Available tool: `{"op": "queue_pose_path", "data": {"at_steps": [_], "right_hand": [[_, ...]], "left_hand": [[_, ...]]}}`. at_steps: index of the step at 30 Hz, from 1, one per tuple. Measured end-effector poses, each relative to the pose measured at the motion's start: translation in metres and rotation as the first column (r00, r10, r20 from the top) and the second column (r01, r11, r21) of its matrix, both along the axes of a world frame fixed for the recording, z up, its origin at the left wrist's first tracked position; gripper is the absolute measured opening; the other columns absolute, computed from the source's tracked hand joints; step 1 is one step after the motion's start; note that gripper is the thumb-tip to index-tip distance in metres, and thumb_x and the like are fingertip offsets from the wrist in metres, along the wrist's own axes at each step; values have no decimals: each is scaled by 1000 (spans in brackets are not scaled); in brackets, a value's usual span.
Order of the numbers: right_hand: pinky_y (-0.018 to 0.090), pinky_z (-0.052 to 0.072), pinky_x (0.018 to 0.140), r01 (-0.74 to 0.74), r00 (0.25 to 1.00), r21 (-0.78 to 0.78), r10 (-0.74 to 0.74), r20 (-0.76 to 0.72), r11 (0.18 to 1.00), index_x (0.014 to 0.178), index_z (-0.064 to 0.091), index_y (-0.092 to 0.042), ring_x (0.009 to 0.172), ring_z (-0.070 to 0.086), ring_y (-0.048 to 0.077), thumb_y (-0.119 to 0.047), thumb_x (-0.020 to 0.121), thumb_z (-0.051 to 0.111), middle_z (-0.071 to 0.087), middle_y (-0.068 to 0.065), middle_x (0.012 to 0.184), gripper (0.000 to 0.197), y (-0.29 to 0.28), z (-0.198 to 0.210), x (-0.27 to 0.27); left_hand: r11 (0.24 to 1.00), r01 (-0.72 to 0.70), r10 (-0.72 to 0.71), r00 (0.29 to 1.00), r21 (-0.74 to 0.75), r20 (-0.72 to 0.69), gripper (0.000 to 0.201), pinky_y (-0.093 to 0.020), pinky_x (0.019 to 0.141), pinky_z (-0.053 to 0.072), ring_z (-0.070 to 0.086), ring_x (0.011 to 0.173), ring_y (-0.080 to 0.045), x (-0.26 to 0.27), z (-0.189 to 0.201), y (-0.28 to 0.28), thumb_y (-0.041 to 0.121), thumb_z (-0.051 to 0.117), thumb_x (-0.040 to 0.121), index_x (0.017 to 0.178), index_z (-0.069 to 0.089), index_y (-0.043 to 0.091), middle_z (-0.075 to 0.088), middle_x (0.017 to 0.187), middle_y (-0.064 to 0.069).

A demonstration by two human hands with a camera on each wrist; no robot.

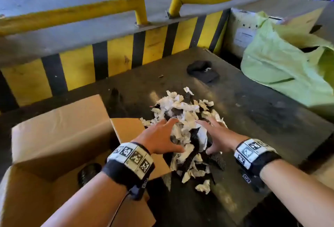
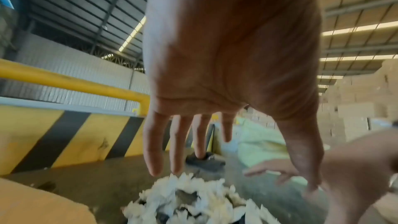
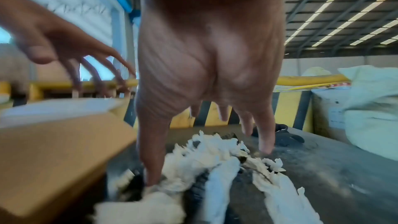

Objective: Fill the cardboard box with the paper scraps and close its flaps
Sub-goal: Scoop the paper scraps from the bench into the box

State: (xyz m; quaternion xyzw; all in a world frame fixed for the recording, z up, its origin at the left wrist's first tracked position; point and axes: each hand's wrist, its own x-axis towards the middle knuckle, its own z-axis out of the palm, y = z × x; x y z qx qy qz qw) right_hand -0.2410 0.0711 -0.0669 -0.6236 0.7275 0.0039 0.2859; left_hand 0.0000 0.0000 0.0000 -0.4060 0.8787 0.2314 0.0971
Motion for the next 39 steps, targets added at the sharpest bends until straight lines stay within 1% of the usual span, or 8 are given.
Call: {"op": "queue_pose_path", "data": {"at_steps": [2, 6, 10, 14, 17, 21, 28, 39], "right_hand": [[57, 39, 114, -15, 1000, 80, 15, 6, 997, 157, -2, -56, 156, 10, 41, -7, 66, 93, -26, -1, 169, 140, -29, -12, -13], [49, 62, 87, -45, 998, 225, 53, -28, 973, 153, -7, -63, 130, 57, 40, 2, 64, 93, -38, -1, 165, 149, -81, -69, -33], [45, 61, 85, -87, 983, 252, 124, -133, 964, 159, -6, -50, 119, 62, 44, -2, 82, 80, -29, 7, 168, 125, -99, -121, -46], [58, 46, 109, -39, 982, 167, 69, -176, 985, 159, 19, -33, 145, 29, 56, -1, 86, 69, -2, 16, 169, 94, -101, -144, -47], [57, 47, 107, 23, 994, 97, -12, -112, 995, 145, 41, -19, 131, 45, 52, -7, 90, 64, 21, 20, 157, 61, -108, -142, -46], [49, 51, 102, 90, 995, 43, -88, -37, 995, 141, 49, -17, 117, 58, 39, -1, 90, 61, 39, 15, 141, 55, -113, -122, -44], [46, 54, 94, 153, 988, 11, -153, 15, 988, 139, 53, -20, 106, 63, 34, 0, 88, 58, 48, 10, 134, 55, -114, -54, -48], [32, 52, 80, 112, 993, -232, -119, -17, 966, 76, 66, -33, 96, 66, 30, -17, 70, 65, 67, 5, 103, 17, -125, 80, -9]], "left_hand": [[999, -36, 34, 993, 18, 116, 131, -55, 111, 41, 40, 142, -38, -44, -32, -28, 67, 85, 60, 157, 1, 39, 19, 165, -11], [982, -146, 86, 907, 118, 413, 165, -71, 109, 34, 16, 148, -53, -101, -102, -60, 64, 95, 39, 153, -23, 44, -23, 164, -20], [926, -275, 128, 873, 258, 471, 162, -66, 110, 34, 13, 147, -56, -120, -177, -66, 40, 98, 54, 147, -34, 46, -45, 151, -25], [958, -265, 208, 904, 107, 373, 108, -55, 102, 46, 41, 135, -52, -138, -210, -63, 13, 72, 89, 157, -8, 39, -1, 161, -30], [983, -175, 184, 943, -57, 279, 72, -48, 98, 49, 55, 121, -44, -143, -206, -65, 5, 59, 95, 153, 19, 24, 33, 144, -23], [982, -143, 167, 962, -124, 217, 58, -45, 101, 50, 61, 116, -39, -145, -190, -74, 6, 52, 98, 149, 28, 19, 43, 137, -17], [991, -74, 83, 994, -115, 68, 77, -37, 95, 53, 62, 116, -33, -137, -115, -85, 6, 67, 90, 154, 23, 12, 50, 133, -17], [947, -163, 107, 973, -277, -207, 39, -40, 80, 52, 63, 99, -34, -82, 13, -92, 10, 67, 79, 110, 46, 16, 58, 104, -8]]}}
